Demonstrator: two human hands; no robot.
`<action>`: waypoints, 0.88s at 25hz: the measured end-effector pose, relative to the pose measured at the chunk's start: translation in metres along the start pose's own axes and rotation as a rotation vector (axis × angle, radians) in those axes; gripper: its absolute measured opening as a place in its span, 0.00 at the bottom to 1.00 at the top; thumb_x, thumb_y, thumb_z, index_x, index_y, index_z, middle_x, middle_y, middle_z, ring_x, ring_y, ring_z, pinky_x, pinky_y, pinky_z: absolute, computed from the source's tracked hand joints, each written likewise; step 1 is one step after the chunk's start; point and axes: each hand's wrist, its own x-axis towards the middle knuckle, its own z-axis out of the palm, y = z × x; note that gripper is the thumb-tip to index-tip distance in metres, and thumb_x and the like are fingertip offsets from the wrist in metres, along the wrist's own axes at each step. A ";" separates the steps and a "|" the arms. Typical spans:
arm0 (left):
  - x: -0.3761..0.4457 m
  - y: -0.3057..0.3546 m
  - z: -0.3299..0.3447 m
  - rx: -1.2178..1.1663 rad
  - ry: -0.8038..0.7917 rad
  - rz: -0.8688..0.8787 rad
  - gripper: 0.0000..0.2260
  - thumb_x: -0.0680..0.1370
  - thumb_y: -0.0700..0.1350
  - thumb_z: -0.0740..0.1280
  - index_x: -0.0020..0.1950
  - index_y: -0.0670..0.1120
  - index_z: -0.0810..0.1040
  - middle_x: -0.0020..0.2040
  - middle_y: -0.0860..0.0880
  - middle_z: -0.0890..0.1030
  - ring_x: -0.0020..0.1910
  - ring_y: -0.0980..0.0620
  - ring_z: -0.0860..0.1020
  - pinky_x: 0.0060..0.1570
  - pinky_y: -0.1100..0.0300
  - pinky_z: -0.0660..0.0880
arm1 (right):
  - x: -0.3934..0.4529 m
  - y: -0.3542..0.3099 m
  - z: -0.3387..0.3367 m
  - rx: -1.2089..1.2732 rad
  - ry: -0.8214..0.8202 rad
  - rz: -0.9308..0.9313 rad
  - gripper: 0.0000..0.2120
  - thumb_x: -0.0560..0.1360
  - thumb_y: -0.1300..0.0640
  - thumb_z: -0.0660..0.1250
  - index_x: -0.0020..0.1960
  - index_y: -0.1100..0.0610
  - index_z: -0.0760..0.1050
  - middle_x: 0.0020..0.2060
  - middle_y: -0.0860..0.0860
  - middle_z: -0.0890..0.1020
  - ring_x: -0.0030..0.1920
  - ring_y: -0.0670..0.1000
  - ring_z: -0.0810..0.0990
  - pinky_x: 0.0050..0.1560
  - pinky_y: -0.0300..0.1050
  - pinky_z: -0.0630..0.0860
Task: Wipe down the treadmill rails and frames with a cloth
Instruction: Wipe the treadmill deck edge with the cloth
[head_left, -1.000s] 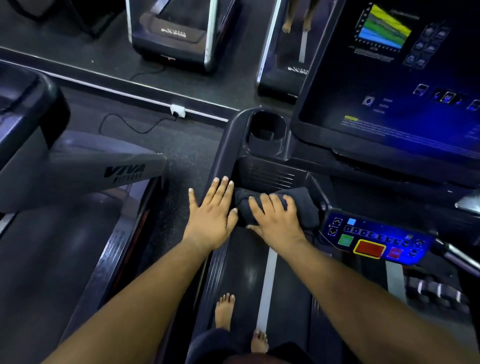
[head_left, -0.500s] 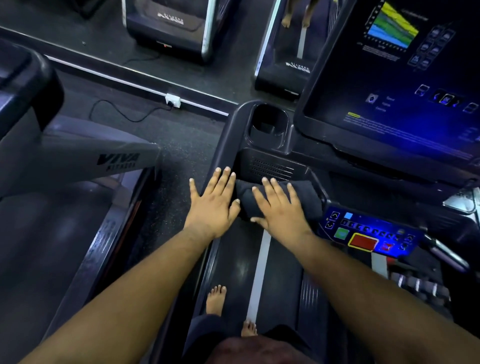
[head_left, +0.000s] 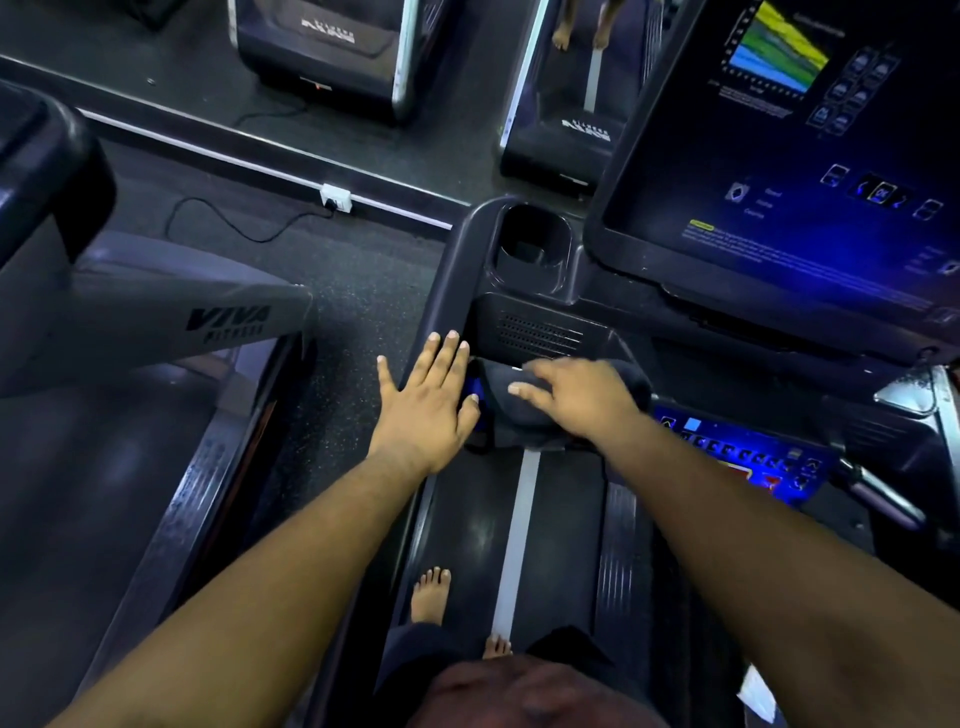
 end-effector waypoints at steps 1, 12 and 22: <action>-0.001 0.000 0.000 -0.002 0.000 0.000 0.29 0.82 0.58 0.44 0.81 0.50 0.44 0.81 0.53 0.42 0.79 0.55 0.36 0.72 0.29 0.42 | 0.012 0.006 -0.006 -0.012 -0.039 0.016 0.37 0.73 0.24 0.44 0.72 0.43 0.68 0.63 0.50 0.79 0.64 0.56 0.75 0.61 0.58 0.70; -0.001 -0.001 0.000 -0.051 0.020 0.005 0.29 0.82 0.58 0.43 0.81 0.50 0.42 0.81 0.54 0.42 0.79 0.56 0.37 0.73 0.30 0.43 | 0.015 -0.033 -0.004 -0.072 -0.051 -0.022 0.32 0.74 0.26 0.51 0.63 0.49 0.72 0.54 0.52 0.81 0.55 0.58 0.80 0.47 0.53 0.69; 0.000 -0.001 0.001 -0.076 0.036 0.006 0.29 0.82 0.59 0.45 0.81 0.51 0.44 0.81 0.56 0.44 0.79 0.57 0.38 0.73 0.30 0.40 | -0.021 -0.003 0.022 -0.220 0.057 0.017 0.41 0.71 0.31 0.64 0.77 0.48 0.56 0.66 0.57 0.72 0.66 0.59 0.70 0.66 0.64 0.65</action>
